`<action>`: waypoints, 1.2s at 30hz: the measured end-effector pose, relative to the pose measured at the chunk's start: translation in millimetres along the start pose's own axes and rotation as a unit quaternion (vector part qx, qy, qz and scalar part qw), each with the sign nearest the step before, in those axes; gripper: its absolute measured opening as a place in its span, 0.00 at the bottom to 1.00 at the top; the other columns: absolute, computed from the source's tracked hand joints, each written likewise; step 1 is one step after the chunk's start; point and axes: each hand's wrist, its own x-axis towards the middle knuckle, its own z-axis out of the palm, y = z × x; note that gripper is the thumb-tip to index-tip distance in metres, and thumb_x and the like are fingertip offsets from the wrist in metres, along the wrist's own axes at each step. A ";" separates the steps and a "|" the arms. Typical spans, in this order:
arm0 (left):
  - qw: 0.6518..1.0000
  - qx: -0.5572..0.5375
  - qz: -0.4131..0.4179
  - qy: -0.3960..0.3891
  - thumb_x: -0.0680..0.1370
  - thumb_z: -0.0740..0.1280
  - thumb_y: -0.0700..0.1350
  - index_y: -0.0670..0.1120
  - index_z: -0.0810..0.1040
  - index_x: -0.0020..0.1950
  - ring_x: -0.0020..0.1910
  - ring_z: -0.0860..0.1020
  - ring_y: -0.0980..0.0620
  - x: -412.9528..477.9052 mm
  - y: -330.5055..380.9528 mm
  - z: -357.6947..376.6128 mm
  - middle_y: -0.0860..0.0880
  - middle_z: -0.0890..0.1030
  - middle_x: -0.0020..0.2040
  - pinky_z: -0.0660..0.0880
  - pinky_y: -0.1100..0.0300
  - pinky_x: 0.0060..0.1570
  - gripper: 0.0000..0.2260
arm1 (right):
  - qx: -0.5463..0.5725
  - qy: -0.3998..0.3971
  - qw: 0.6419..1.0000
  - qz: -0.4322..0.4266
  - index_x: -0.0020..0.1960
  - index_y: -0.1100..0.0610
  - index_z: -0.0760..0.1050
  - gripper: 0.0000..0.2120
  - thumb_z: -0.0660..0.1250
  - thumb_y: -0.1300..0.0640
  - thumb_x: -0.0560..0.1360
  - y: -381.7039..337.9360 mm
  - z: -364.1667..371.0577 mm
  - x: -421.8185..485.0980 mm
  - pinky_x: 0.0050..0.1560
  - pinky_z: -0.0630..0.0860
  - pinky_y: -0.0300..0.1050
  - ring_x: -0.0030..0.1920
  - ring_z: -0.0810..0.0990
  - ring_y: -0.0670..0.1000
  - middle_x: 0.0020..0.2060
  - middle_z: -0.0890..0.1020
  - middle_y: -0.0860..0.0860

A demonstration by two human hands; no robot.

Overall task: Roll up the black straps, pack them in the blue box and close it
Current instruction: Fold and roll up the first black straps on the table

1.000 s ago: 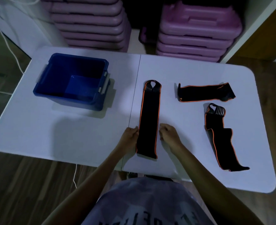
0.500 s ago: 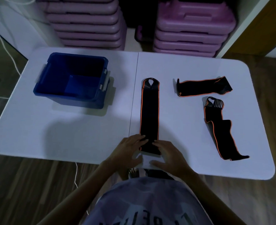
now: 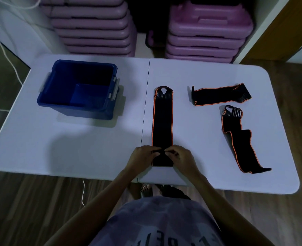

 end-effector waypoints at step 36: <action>0.985 -0.083 -0.113 0.105 0.75 0.68 0.48 0.47 0.71 0.54 0.32 0.77 0.53 29.0 -5.3 6.3 0.52 0.79 0.35 0.72 0.60 0.33 0.11 | -0.032 -0.006 0.999 -0.001 0.52 0.45 0.74 0.05 0.62 0.47 0.77 2.4 -8.5 46.5 0.41 0.77 0.46 0.40 0.80 0.45 0.41 0.82 0.42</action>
